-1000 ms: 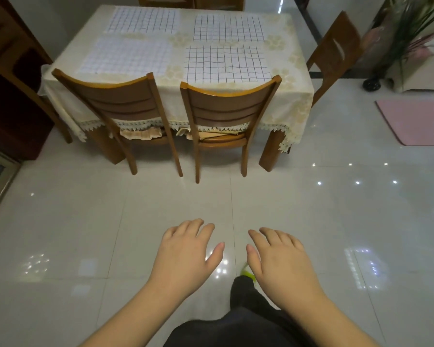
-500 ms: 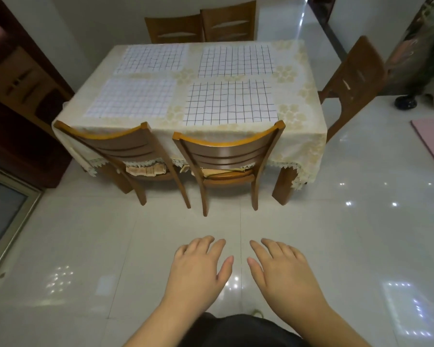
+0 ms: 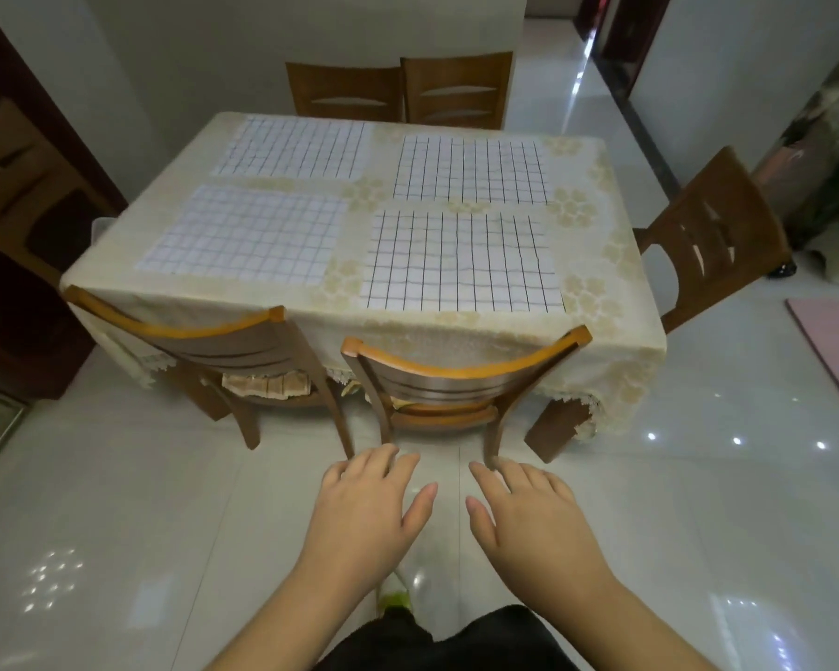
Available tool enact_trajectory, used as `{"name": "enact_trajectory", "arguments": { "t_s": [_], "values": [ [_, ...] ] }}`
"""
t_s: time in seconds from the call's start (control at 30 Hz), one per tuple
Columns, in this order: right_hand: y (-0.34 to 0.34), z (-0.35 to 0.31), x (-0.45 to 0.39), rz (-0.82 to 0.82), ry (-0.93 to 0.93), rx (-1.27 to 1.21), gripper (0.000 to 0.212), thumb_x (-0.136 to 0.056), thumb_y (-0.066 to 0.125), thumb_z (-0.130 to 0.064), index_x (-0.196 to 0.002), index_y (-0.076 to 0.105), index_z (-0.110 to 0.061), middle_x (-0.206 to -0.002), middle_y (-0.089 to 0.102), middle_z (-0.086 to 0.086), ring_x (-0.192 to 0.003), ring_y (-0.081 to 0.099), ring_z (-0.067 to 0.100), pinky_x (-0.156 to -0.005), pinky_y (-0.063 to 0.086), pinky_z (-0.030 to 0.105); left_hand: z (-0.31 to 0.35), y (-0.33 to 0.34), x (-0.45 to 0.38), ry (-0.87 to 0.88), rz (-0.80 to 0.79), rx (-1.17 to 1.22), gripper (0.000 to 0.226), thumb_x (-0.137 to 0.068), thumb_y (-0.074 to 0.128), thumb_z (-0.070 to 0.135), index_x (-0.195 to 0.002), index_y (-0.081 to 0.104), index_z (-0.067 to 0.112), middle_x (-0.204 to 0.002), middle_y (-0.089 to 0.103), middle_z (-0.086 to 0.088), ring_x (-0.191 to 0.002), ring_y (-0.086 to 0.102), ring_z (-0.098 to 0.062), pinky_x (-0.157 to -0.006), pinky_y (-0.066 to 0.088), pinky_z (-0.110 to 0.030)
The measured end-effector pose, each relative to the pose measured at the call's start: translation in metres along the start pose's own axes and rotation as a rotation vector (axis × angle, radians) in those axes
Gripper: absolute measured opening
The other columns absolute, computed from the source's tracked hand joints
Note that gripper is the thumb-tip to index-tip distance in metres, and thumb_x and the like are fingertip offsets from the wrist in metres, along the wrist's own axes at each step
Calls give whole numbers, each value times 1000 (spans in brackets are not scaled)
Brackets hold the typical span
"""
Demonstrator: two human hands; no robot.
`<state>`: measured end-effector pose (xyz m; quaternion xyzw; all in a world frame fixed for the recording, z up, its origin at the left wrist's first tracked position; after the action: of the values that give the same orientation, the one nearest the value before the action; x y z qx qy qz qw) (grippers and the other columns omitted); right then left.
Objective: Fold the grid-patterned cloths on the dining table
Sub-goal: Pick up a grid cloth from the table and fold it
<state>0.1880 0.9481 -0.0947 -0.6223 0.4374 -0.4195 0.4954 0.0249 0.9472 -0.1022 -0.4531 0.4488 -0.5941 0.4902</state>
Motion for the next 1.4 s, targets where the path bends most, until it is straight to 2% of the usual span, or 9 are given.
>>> {"name": "enact_trajectory", "arguments": {
  "t_s": [0.23, 0.43, 0.63, 0.73, 0.87, 1.0, 1.1, 1.2, 1.4],
  "values": [
    [-20, -20, -89, 42, 44, 1, 46, -88, 35, -40, -113, 70, -22, -105, 72, -1, -92, 70, 18, -79, 56, 37, -37, -36, -88, 105, 38, -25, 46, -87, 40, 56, -115, 66, 30, -110, 68, 11, -103, 65, -12, -82, 52, -36],
    [-28, -1, -146, 54, 96, 20, 44, -89, 37, -38, -111, 69, -19, -105, 70, 2, -92, 69, 22, -78, 55, 38, -36, -46, -158, 150, -2, -7, 55, -89, 26, 57, -127, 56, 31, -126, 60, 8, -118, 55, -16, -96, 43, -40],
    [-16, 20, -215, 57, 65, -21, 43, -87, 37, -38, -112, 67, -21, -102, 69, -1, -90, 68, 21, -77, 56, 37, -28, -42, -236, 167, 17, 32, 45, -92, 38, 51, -123, 59, 26, -123, 61, 5, -112, 59, -17, -91, 46, -40],
    [-16, 32, -254, 60, 39, -72, 41, -86, 38, -37, -109, 68, -22, -103, 70, 0, -88, 69, 20, -74, 57, 37, -25, -40, -280, 166, -59, -18, 52, -96, 30, 54, -140, 43, 29, -142, 47, 6, -131, 43, -15, -105, 34, -38],
    [-19, 60, -306, 83, 11, -49, 44, -87, 37, -36, -112, 67, -17, -104, 70, 3, -84, 70, 21, -71, 57, 38, -31, -46, -330, 155, -65, -101, 57, -90, 26, 54, -129, 57, 26, -129, 61, 2, -118, 57, -18, -94, 46, -39],
    [-12, 79, -345, 82, -13, -15, 49, -87, 36, -39, -116, 66, -14, -107, 70, 6, -86, 70, 22, -74, 58, 38, -32, -46, -370, 163, -122, -99, 66, -90, 10, 56, -144, 37, 30, -149, 40, 5, -136, 37, -16, -109, 30, -37],
    [-6, 85, -369, 87, -1, -12, 44, -84, 56, -41, -118, 66, -15, -108, 71, 5, -89, 70, 21, -76, 58, 38, -31, -45, -397, 188, -120, -88, 54, -98, 24, 52, -147, 32, 31, -153, 33, 5, -140, 31, -15, -112, 26, -37],
    [1, 88, -386, 94, 23, -20, 54, -70, 79, -43, -116, 68, -17, -106, 72, 4, -87, 71, 20, -74, 58, 38, -31, -42, -422, 238, -128, -139, 59, -94, 19, 52, -144, 41, 28, -149, 42, 1, -135, 40, -18, -108, 32, -40],
    [24, 90, -408, 135, 122, -25, 55, -69, 80, -41, -116, 68, -15, -106, 71, 4, -86, 71, 21, -72, 58, 37, -41, -26, -472, 462, -179, -230, 53, -97, 28, 48, -143, 41, 23, -148, 43, -5, -133, 42, -24, -107, 33, -43]
  ]
}}
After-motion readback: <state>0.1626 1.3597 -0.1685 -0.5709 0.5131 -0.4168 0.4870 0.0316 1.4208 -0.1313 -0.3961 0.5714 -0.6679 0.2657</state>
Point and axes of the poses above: each hand's wrist, its own x-axis away from the middle knuckle, its own y-axis out of the palm, z = x × y, the point moved 6 cm from there along -x, towards the middle knuckle
